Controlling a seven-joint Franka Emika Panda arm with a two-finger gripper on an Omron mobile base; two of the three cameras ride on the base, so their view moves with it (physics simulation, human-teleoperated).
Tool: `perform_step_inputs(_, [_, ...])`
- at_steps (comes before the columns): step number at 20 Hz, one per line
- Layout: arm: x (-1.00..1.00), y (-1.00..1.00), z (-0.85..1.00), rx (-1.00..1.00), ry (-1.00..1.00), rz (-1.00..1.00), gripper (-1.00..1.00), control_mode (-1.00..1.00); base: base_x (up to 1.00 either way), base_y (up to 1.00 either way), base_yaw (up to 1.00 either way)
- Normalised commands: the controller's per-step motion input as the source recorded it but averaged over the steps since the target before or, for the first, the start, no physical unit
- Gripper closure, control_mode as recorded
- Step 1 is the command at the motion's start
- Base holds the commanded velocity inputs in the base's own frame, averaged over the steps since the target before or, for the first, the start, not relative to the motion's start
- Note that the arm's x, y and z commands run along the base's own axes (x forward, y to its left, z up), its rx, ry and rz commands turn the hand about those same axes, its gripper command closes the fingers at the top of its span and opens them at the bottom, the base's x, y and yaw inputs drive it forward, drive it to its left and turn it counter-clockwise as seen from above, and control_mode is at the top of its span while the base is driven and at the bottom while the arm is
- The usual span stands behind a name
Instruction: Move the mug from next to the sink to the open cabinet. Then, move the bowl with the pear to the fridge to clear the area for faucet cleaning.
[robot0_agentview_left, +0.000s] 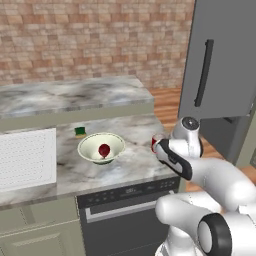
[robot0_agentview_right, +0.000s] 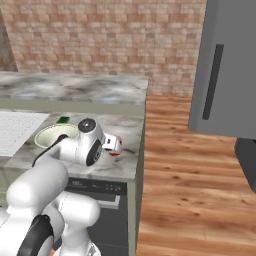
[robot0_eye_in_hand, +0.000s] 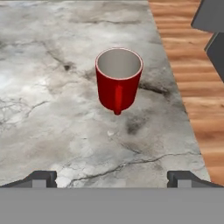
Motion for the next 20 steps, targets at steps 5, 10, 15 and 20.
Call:
perform_step_inputs(5, [0.23, -0.01, -0.11, 0.00, 0.00, 0.00, -1.00, -1.00, 0.00, 0.00, 0.00])
perform_step_inputs(10, [0.38, -0.09, -0.09, 0.00, 0.00, 0.00, -1.00, -1.00, 0.00, 0.00, 0.00])
perform_step_inputs(15, [0.30, -0.03, -0.10, 0.00, 0.00, 0.00, -1.00, -1.00, 0.00, 0.00, 0.00])
perform_step_inputs(20, [0.33, 0.00, -0.10, 0.00, 0.00, 0.00, -1.00, -1.00, 0.00, 0.00, 0.00])
